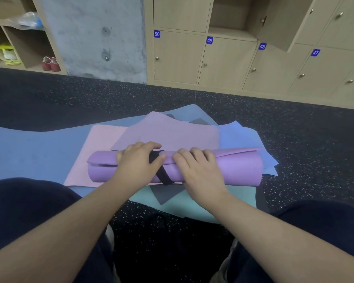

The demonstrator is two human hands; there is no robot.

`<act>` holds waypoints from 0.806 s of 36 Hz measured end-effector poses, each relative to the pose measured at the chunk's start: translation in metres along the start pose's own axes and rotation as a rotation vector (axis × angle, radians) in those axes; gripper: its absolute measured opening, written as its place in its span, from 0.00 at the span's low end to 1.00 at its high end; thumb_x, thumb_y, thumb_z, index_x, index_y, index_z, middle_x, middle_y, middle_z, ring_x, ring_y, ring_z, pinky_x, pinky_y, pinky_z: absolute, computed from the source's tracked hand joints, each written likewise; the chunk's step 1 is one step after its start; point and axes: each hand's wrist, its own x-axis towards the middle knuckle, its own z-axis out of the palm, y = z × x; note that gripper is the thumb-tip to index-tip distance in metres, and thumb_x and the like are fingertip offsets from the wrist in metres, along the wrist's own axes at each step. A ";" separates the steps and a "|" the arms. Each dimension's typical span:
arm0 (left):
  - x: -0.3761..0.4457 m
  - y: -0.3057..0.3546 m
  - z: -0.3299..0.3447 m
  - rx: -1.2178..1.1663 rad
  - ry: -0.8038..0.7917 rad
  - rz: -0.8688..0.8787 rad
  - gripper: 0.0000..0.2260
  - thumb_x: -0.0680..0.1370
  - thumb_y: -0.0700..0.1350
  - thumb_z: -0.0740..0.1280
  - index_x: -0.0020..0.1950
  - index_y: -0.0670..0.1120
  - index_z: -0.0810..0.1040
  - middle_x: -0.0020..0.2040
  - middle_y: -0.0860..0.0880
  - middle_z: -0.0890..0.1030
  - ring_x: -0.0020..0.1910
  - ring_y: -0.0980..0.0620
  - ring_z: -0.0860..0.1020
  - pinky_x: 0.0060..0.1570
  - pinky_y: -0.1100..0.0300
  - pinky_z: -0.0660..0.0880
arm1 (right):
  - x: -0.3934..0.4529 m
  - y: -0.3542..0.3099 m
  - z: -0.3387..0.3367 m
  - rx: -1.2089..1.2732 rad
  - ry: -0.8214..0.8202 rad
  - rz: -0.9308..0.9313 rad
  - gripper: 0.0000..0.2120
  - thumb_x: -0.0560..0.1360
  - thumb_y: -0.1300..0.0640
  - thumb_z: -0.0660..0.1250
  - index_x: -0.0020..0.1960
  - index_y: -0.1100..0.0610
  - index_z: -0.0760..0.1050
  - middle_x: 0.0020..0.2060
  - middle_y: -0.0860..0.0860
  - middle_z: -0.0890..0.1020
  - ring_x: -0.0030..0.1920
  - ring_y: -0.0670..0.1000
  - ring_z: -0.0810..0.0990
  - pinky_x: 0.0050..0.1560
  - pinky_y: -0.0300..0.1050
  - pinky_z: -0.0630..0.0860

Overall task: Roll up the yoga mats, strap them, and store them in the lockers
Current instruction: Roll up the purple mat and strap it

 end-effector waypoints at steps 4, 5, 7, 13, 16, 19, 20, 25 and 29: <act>-0.003 0.003 0.001 -0.116 0.019 0.013 0.14 0.79 0.54 0.64 0.65 0.58 0.73 0.59 0.54 0.78 0.63 0.50 0.71 0.62 0.54 0.61 | 0.000 -0.001 -0.002 -0.001 0.022 0.000 0.24 0.63 0.63 0.60 0.58 0.57 0.67 0.53 0.53 0.79 0.48 0.58 0.77 0.49 0.51 0.64; -0.003 0.003 0.001 -0.143 0.028 0.015 0.14 0.79 0.52 0.64 0.65 0.58 0.73 0.59 0.54 0.78 0.63 0.50 0.71 0.62 0.54 0.61 | 0.000 -0.002 -0.002 0.000 0.031 0.000 0.24 0.62 0.63 0.60 0.59 0.57 0.67 0.52 0.53 0.79 0.48 0.58 0.77 0.49 0.51 0.65; -0.004 0.005 0.002 -0.196 0.035 0.028 0.15 0.78 0.51 0.66 0.65 0.56 0.73 0.60 0.54 0.79 0.63 0.51 0.71 0.64 0.55 0.61 | 0.000 -0.003 0.000 0.006 0.048 -0.002 0.25 0.62 0.63 0.63 0.59 0.56 0.67 0.52 0.54 0.79 0.48 0.58 0.77 0.49 0.51 0.65; -0.006 0.011 0.004 -0.256 -0.016 0.206 0.27 0.75 0.50 0.71 0.72 0.52 0.66 0.67 0.56 0.75 0.68 0.54 0.67 0.69 0.59 0.51 | 0.005 0.003 0.000 0.059 0.002 0.069 0.29 0.57 0.58 0.76 0.56 0.56 0.73 0.48 0.53 0.77 0.45 0.58 0.76 0.45 0.50 0.63; -0.004 0.003 0.004 -0.003 -0.070 0.294 0.39 0.71 0.56 0.73 0.77 0.52 0.58 0.73 0.56 0.66 0.74 0.54 0.58 0.73 0.53 0.41 | 0.008 0.007 -0.003 0.085 -0.021 0.098 0.34 0.53 0.55 0.79 0.56 0.56 0.71 0.48 0.53 0.77 0.44 0.58 0.76 0.44 0.49 0.62; -0.002 -0.004 0.007 0.247 -0.047 0.408 0.45 0.66 0.57 0.77 0.77 0.52 0.59 0.75 0.53 0.64 0.75 0.48 0.60 0.72 0.42 0.44 | 0.008 0.011 -0.008 0.090 -0.038 0.112 0.35 0.52 0.53 0.79 0.57 0.56 0.73 0.48 0.53 0.77 0.44 0.57 0.76 0.45 0.49 0.62; -0.001 -0.004 0.008 0.284 -0.039 0.427 0.45 0.64 0.55 0.79 0.76 0.52 0.62 0.72 0.52 0.68 0.72 0.46 0.64 0.71 0.39 0.49 | 0.007 0.014 -0.010 0.088 -0.047 0.109 0.36 0.52 0.52 0.80 0.58 0.56 0.73 0.48 0.53 0.77 0.44 0.57 0.76 0.45 0.49 0.62; 0.015 0.020 -0.004 0.344 0.032 0.466 0.38 0.66 0.55 0.77 0.73 0.54 0.66 0.68 0.54 0.72 0.66 0.47 0.69 0.66 0.39 0.58 | 0.012 0.036 -0.023 0.066 -0.072 0.136 0.39 0.51 0.49 0.82 0.59 0.56 0.75 0.50 0.53 0.78 0.47 0.58 0.77 0.49 0.49 0.65; 0.033 0.049 -0.016 0.337 0.130 0.486 0.37 0.65 0.53 0.78 0.71 0.52 0.69 0.67 0.53 0.74 0.65 0.46 0.70 0.66 0.38 0.58 | 0.016 0.070 -0.035 -0.035 -0.043 0.184 0.47 0.49 0.61 0.79 0.67 0.54 0.68 0.55 0.57 0.78 0.53 0.61 0.78 0.62 0.56 0.63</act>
